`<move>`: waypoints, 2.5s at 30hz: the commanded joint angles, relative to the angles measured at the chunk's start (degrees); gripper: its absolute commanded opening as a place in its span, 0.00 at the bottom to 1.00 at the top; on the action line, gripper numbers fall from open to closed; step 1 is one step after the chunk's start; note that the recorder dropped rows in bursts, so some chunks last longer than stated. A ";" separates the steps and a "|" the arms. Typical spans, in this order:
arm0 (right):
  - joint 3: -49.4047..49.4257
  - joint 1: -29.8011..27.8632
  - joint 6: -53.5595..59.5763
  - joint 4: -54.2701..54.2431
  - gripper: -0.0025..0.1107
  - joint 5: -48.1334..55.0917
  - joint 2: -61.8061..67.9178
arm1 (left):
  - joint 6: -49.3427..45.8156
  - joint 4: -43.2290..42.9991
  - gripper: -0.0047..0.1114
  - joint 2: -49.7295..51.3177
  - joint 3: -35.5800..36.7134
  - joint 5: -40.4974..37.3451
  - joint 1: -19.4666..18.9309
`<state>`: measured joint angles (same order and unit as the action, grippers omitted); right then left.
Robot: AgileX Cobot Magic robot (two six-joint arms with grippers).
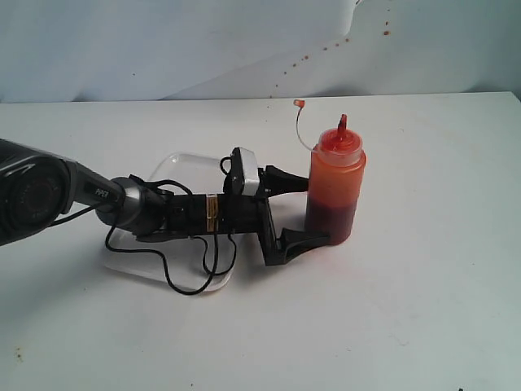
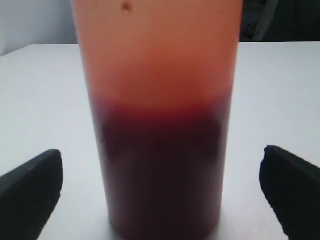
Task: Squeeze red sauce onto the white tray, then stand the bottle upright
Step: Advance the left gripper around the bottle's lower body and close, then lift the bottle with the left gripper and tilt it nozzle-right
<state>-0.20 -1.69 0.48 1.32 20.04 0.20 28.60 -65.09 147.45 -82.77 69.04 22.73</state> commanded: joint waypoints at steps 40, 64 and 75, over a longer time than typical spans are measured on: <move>0.20 -0.45 -0.16 -0.01 0.02 -0.28 -0.20 | 5.53 1.15 0.94 3.73 -7.49 -0.77 4.04; 0.20 -0.45 -0.16 -0.01 0.02 -0.28 -0.20 | 7.01 3.86 0.69 3.82 -10.89 -10.36 6.84; 0.20 -0.45 -0.16 -0.01 0.02 -0.28 -0.20 | 2.57 6.62 0.04 3.82 -10.89 -8.51 4.91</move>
<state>-0.20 -1.69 0.48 1.32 20.04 0.20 32.74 -60.91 151.21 -93.23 59.04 29.05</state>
